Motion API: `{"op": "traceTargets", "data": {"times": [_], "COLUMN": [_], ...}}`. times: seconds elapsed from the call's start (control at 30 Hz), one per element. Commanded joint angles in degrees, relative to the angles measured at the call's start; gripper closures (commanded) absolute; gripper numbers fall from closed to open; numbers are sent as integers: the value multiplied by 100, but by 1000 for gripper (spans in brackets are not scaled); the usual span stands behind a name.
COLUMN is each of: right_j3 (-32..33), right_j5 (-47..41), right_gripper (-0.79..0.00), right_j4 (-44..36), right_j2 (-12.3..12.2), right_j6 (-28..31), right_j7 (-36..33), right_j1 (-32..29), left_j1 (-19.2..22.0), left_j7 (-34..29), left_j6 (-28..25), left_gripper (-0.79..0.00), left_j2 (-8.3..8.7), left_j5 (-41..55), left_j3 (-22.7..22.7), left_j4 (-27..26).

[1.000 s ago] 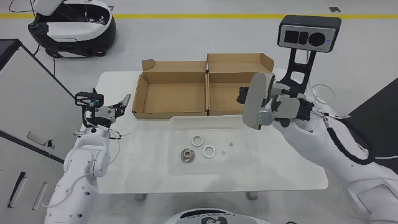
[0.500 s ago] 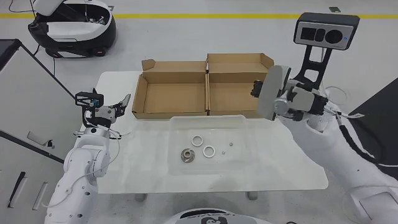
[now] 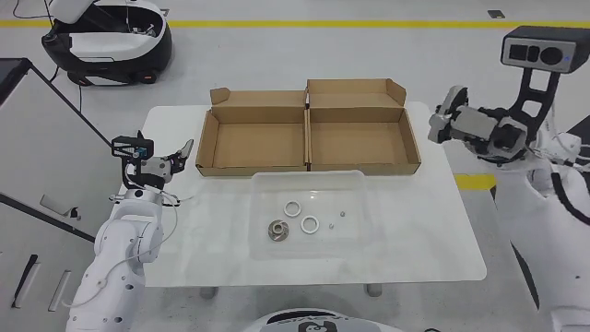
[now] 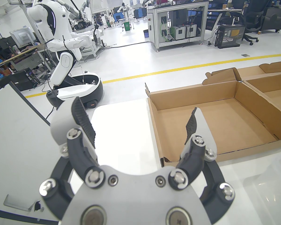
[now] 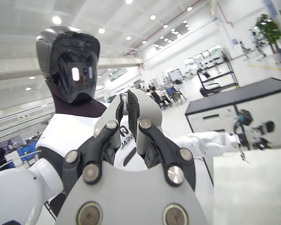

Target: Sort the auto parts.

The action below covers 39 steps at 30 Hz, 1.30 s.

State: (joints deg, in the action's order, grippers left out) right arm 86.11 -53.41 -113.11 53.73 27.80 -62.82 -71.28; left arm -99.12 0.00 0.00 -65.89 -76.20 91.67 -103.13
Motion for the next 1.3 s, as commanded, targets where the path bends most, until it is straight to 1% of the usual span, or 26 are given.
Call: {"op": "traceTargets", "data": {"times": [0.0, 0.13, 0.2, 0.27, 0.37, 0.93, 1.07, 1.27], "right_j3": [299, 676, 741, 805, 797, 750, 648, 583], "right_j5": [218, 987, 1175, 1738, 2217, 2300, 3167, 4589], "right_gripper": [0, 0, 0, 0, 0, 0, 0, 0], "right_j4": [81, 260, 383, 470, 630, 706, 646, 826], "right_j2": [-39, -120, -139, -180, -210, -207, -235, -323], "right_j6": [-303, -827, -1033, -1237, -1379, -1379, -1704, -1969], "right_j7": [-202, -568, -582, -736, -762, -648, -405, -567], "right_j1": [-35, 34, 81, 192, 367, 382, 248, 501], "left_j1": [0, 0, 0, 0, 0, 0, 0, 0], "left_j7": [0, 0, 0, 0, 0, 0, 0, 0], "left_j6": [0, 0, 0, 0, 0, 0, 0, 0], "left_gripper": [-785, -785, -785, -785, -785, -785, -785, -785], "left_j2": [0, 0, 0, 0, 0, 0, 0, 0], "left_j5": [0, 0, 0, 0, 0, 0, 0, 0], "left_j3": [0, 0, 0, 0, 0, 0, 0, 0], "left_j4": [0, 0, 0, 0, 0, 0, 0, 0]}}
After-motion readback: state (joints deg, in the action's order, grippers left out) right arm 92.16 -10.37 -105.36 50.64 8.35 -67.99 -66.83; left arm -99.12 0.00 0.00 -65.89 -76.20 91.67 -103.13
